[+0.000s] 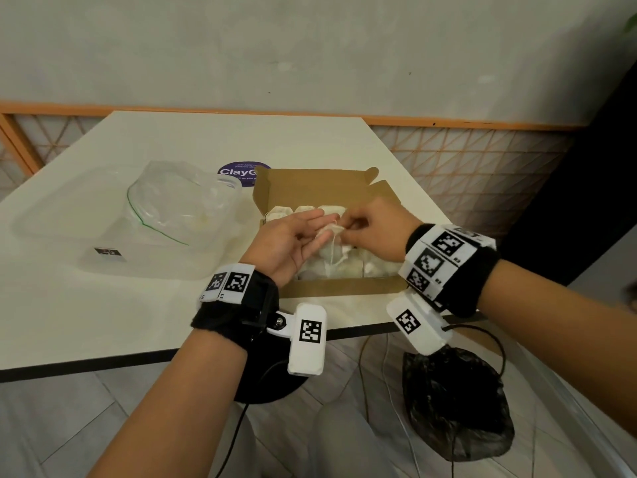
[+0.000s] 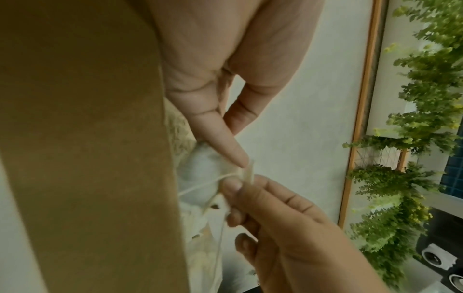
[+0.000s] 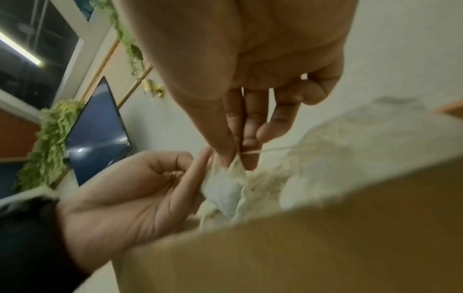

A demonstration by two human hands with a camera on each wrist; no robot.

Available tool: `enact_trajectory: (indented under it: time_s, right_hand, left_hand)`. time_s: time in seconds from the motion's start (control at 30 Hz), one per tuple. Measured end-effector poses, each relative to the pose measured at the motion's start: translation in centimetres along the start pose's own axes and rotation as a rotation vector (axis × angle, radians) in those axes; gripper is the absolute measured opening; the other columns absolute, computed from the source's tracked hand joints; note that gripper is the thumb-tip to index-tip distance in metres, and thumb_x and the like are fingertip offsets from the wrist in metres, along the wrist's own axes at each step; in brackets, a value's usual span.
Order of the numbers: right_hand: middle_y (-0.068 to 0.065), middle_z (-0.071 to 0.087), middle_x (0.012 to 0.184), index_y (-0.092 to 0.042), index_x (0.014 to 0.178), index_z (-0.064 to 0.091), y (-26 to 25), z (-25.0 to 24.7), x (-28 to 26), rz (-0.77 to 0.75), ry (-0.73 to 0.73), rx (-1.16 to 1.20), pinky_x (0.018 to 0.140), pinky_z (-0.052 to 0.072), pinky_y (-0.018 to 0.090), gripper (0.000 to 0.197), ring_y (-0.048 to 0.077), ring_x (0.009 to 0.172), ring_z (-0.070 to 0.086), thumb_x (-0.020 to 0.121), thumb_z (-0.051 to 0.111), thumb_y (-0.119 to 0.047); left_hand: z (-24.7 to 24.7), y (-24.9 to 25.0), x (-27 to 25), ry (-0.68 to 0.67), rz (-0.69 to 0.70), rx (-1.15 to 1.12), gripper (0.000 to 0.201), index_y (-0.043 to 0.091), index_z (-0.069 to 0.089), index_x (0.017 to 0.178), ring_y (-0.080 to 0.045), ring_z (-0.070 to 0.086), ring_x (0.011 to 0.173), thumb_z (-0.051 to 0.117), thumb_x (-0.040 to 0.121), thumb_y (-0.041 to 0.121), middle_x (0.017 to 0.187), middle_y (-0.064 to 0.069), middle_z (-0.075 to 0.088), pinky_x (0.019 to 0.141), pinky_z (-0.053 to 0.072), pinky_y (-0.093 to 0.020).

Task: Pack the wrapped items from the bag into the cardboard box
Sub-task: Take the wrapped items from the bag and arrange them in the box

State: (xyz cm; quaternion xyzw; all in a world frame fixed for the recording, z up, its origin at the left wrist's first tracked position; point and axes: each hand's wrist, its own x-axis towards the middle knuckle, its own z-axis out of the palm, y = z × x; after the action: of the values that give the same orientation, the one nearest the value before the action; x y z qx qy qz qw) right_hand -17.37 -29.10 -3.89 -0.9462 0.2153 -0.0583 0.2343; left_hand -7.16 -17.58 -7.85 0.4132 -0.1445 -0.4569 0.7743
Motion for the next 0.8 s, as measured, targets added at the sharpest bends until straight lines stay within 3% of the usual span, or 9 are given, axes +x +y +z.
enact_trajectory:
  time_s: [0.1, 0.23, 0.33, 0.4, 0.47, 0.57, 0.63, 0.7, 0.8]
  right_hand:
    - [-0.003, 0.064, 0.079, -0.016, 0.093, 0.069, 0.2, -2.1, 0.5, 0.042, 0.092, 0.082, 0.070, 0.044, 0.024, 0.015, 0.010, 0.073, 0.056, 0.082, 0.068, -0.026]
    - [0.007, 0.069, 0.090, -0.011, 0.088, 0.068, 0.6, -5.4, 0.1, 0.023, 0.100, 0.064, 0.082, 0.047, 0.033, 0.013, 0.019, 0.083, 0.061, 0.081, 0.067, -0.021]
    - [0.003, 0.069, 0.090, -0.015, 0.090, 0.068, 1.4, -7.2, -0.7, 0.031, 0.104, 0.065, 0.084, 0.047, 0.029, 0.009, 0.015, 0.084, 0.062, 0.082, 0.063, -0.015]
    - [0.000, 0.069, 0.088, -0.015, 0.090, 0.070, 2.2, -8.1, -1.2, 0.055, 0.073, 0.062, 0.084, 0.046, 0.026, 0.011, 0.011, 0.081, 0.061, 0.082, 0.062, -0.015]
    - [-0.003, 0.069, 0.084, -0.016, 0.089, 0.072, 2.9, -8.5, -1.7, 0.066, 0.048, 0.051, 0.076, 0.044, 0.016, 0.011, 0.003, 0.073, 0.059, 0.083, 0.064, -0.020]
    - [-0.008, 0.067, 0.078, -0.017, 0.091, 0.073, 3.9, -8.3, -1.7, 0.071, 0.059, 0.101, 0.056, 0.039, 0.000, 0.012, -0.006, 0.062, 0.056, 0.083, 0.067, -0.024]
    - [-0.010, 0.067, 0.080, -0.018, 0.095, 0.072, 4.4, -7.8, -1.5, 0.089, 0.048, 0.145, 0.061, 0.043, 0.003, 0.014, 0.001, 0.071, 0.058, 0.083, 0.068, -0.023]
    - [-0.006, 0.065, 0.081, -0.016, 0.099, 0.070, 4.7, -7.2, -1.1, 0.104, 0.045, 0.201, 0.069, 0.048, 0.013, 0.016, 0.010, 0.078, 0.059, 0.083, 0.068, -0.015]
    - [-0.003, 0.063, 0.076, -0.011, 0.103, 0.067, 4.5, -7.1, -0.7, 0.101, 0.087, 0.283, 0.062, 0.048, 0.011, 0.023, 0.006, 0.068, 0.057, 0.080, 0.069, -0.006]
  left_hand:
    - [0.3, -0.1, -0.2, 0.086, 0.097, 0.133, 0.018, 0.006, 0.056, 0.105, -0.013, 0.068, 0.078, 0.048, 0.092, -0.004, 0.095, -0.009, 0.068, 0.066, 0.057, -0.019]
    - [1.2, -0.1, -0.3, 0.140, 0.316, 0.665, 0.020, 0.022, 0.061, 0.094, -0.011, 0.062, 0.088, 0.060, 0.087, 0.003, 0.097, 0.007, 0.065, 0.070, 0.052, -0.022]
    - [2.5, 0.0, -0.9, 0.031, 0.449, 1.105, 0.017, 0.021, 0.062, 0.082, 0.000, 0.055, 0.068, 0.057, 0.087, 0.006, 0.085, 0.012, 0.063, 0.064, 0.041, -0.007]
    - [3.3, -0.1, -1.2, -0.103, 0.401, 1.327, 0.018, 0.021, 0.066, 0.080, 0.001, 0.052, 0.061, 0.056, 0.087, 0.008, 0.084, 0.009, 0.065, 0.060, 0.039, -0.008]
    - [3.9, -0.4, -1.5, -0.234, 0.272, 1.480, 0.021, 0.022, 0.070, 0.082, 0.000, 0.051, 0.061, 0.054, 0.087, 0.010, 0.084, 0.008, 0.066, 0.059, 0.039, -0.009]
    - [4.6, -0.9, -1.3, -0.273, 0.186, 1.568, 0.024, 0.026, 0.073, 0.093, -0.006, 0.057, 0.076, 0.052, 0.089, 0.015, 0.096, 0.005, 0.068, 0.074, 0.046, -0.017]
    - [5.1, -1.2, -1.1, -0.267, 0.168, 1.608, 0.025, 0.031, 0.072, 0.101, -0.012, 0.059, 0.092, 0.052, 0.090, 0.019, 0.111, 0.003, 0.066, 0.090, 0.046, -0.025]
    - [5.5, -1.5, -0.7, -0.287, 0.113, 1.708, 0.027, 0.032, 0.070, 0.108, -0.015, 0.056, 0.107, 0.050, 0.092, 0.023, 0.122, 0.005, 0.062, 0.098, 0.041, -0.025]
    - [5.9, -1.6, -0.3, -0.324, -0.013, 1.815, 0.032, 0.029, 0.064, 0.120, -0.017, 0.048, 0.123, 0.045, 0.095, 0.022, 0.134, 0.006, 0.056, 0.102, 0.034, -0.024]
